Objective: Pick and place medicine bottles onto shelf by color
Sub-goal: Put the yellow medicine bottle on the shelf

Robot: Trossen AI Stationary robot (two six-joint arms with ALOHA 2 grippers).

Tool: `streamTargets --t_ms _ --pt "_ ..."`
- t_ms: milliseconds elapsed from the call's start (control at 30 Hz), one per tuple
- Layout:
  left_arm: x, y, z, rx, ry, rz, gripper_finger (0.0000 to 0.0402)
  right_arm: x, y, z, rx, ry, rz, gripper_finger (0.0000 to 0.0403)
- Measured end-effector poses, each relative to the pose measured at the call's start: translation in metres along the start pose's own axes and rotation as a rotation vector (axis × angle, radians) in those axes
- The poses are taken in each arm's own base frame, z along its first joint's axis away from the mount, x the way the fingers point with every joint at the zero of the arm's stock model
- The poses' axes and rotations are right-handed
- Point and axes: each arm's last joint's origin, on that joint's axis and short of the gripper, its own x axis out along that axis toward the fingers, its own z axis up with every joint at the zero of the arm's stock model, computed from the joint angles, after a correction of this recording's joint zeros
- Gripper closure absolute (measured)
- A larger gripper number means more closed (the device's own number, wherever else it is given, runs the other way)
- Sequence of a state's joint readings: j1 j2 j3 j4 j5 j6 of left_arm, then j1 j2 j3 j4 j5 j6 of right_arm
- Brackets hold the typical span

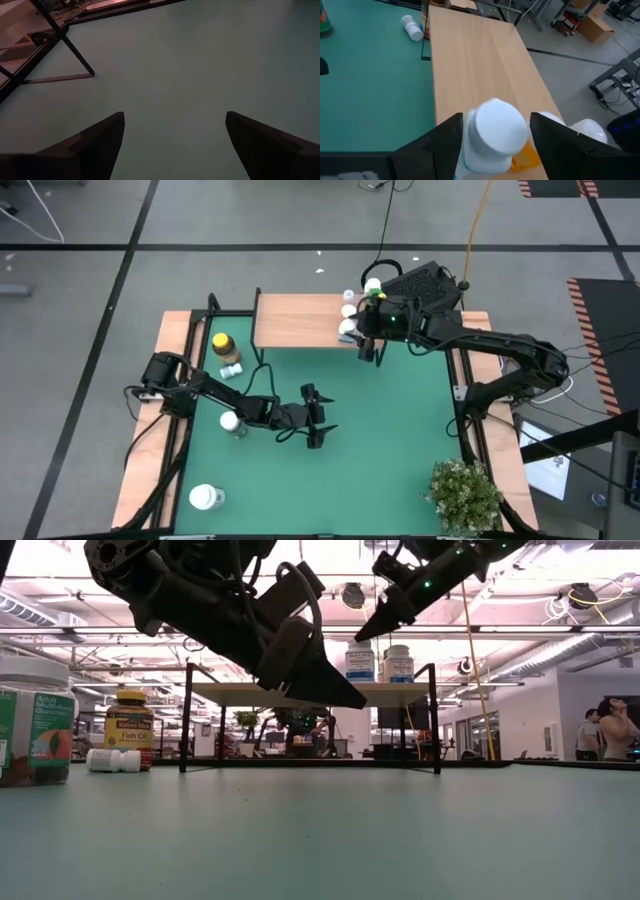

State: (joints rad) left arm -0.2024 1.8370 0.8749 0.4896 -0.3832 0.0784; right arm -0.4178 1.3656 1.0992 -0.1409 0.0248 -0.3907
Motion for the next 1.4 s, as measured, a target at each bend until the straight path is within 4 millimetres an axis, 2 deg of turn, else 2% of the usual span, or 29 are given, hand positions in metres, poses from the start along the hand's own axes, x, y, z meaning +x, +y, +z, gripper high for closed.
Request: streamTargets --t_ms 167,267,400,533,700,767,867,1067,1233,1333,1400 --pt "0.000 -0.001 -0.002 -0.014 0.020 -0.003 0.0052 -0.006 -0.002 0.003 0.006 -0.021 -0.016 0.0151" --pt "-0.001 -0.002 -0.004 -0.016 0.037 -0.005 0.0052 -0.008 0.005 0.007 0.062 -0.045 0.016 0.0143" --pt "-0.001 0.000 -0.004 -0.020 0.042 0.048 0.0052 -0.009 0.029 0.015 -0.006 -0.079 0.121 0.0143" --pt "-0.001 0.001 -0.004 -0.028 0.048 0.122 0.0053 -0.012 0.051 0.023 -0.075 -0.092 0.143 0.0142" --pt "-0.004 -0.004 -0.004 -0.019 0.047 0.149 0.0053 -0.016 0.077 0.031 -0.075 -0.132 0.191 0.0142" --pt "-0.006 -0.008 -0.003 -0.014 0.044 0.161 0.0053 -0.013 0.087 0.027 -0.061 -0.177 0.205 0.0142" --pt "-0.013 -0.011 0.002 -0.012 0.031 0.174 0.0053 -0.008 0.106 0.009 -0.070 -0.259 0.217 0.0142" --pt "-0.034 -0.007 0.015 -0.082 0.046 0.241 0.0053 -0.011 0.133 -0.026 -0.060 -0.456 0.226 0.0142" --pt "-0.061 0.005 0.017 -0.195 0.125 0.377 0.0053 -0.017 0.154 -0.043 -0.079 -0.459 0.295 0.0142" --pt "-0.090 0.014 0.015 -0.216 0.219 0.431 0.0053 -0.021 0.162 -0.046 -0.086 -0.460 0.322 0.0142" --pt "-0.112 0.022 0.016 -0.289 0.250 0.471 0.0053 -0.022 0.164 -0.045 -0.089 -0.474 0.328 0.0142"
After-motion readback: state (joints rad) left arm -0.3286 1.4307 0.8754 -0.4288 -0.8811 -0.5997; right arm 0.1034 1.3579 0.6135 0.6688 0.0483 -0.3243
